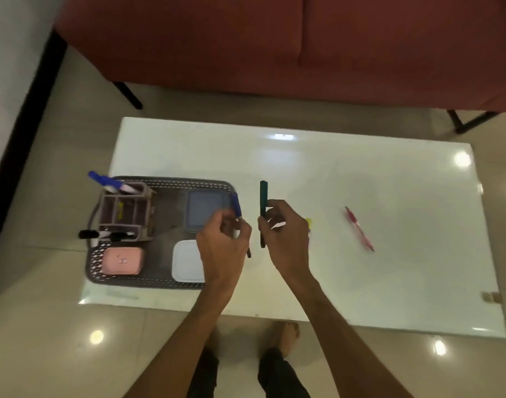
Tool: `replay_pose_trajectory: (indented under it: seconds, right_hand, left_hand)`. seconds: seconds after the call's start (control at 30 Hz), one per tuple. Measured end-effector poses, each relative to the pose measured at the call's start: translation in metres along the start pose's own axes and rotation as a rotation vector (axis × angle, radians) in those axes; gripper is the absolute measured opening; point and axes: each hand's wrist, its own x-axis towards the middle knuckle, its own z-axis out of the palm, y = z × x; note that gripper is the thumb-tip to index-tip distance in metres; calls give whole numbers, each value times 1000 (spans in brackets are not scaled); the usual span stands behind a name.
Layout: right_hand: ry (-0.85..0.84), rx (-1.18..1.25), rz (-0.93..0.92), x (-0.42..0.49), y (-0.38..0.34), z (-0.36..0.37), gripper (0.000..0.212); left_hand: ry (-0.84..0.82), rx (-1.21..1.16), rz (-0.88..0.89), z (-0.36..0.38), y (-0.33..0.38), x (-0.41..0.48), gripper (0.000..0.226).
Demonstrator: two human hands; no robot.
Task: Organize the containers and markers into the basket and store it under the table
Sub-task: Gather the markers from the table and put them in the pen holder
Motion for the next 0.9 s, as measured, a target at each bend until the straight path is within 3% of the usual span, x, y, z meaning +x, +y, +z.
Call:
replay_pose_trajectory:
  seconds: [0.47,0.9]
  right_hand:
    - [-330,36,-185,-27,-110,204,20]
    - [-349,-179,-231,-1,-101,293,24]
  left_hand:
    - [419,16,35,-224,-82,96,16]
    - [281,44,-1,-234,-135,146,17]
